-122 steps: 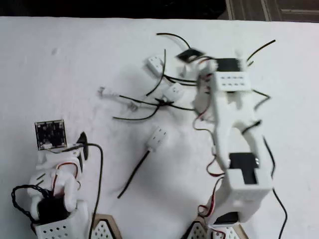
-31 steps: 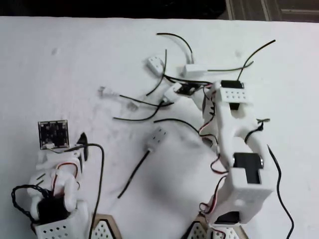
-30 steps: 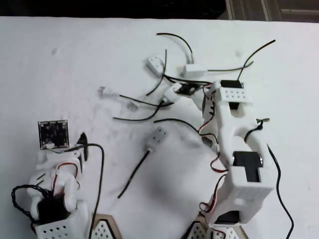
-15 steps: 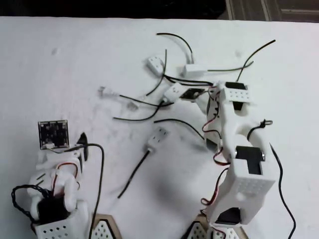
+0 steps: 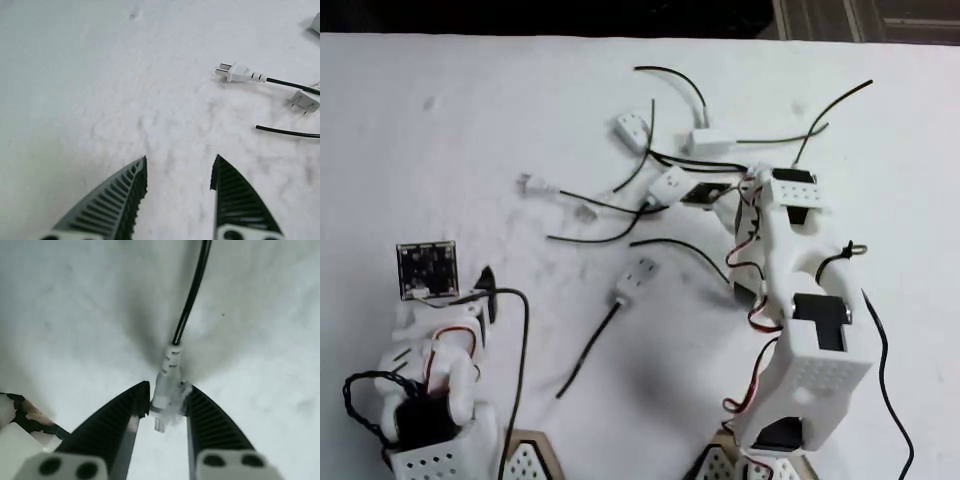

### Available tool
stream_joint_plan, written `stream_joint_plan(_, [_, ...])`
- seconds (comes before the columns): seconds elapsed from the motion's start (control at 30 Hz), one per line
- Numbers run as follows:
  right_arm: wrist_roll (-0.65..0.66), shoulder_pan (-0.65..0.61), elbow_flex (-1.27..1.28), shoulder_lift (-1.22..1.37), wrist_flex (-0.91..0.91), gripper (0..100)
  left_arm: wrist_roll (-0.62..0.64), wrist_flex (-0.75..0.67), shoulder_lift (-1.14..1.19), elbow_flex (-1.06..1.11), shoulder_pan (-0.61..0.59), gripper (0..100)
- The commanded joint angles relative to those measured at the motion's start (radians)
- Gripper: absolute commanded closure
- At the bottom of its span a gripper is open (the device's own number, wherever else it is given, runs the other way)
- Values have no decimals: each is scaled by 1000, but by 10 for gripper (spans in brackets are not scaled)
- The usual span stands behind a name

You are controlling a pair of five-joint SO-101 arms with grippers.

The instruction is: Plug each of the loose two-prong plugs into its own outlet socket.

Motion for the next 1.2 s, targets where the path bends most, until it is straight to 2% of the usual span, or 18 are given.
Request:
stream_joint_plan(0.0, [8,-10,40,-2,-51,908,-9,-17,-7,-6,-8,779])
stream_joint_plan(0.07, [8,-16,75,-2,-90,912,-9,-17,-7,-6,-8,779])
stream_joint_plan(0.17, [8,-28,86,-10,-102,983,-9,-17,-7,-5,-8,779])
stream_joint_plan(0.3, [8,-36,84,-73,-58,981,-9,-17,-7,-5,-8,779])
stream_joint_plan(0.5, [0,-54,92,-331,94,981,-3,-21,-7,-6,-8,779])
stream_joint_plan(0.63, [-6,-125,146,-536,173,981,-3,-23,-7,-12,-4,779])
stream_joint_plan(0.93, [-244,-348,273,-1046,191,981,0,-100,-7,-34,-2,779])
stream_joint_plan(1.17, [-348,-384,264,-1237,199,981,95,-100,-7,-150,5,779])
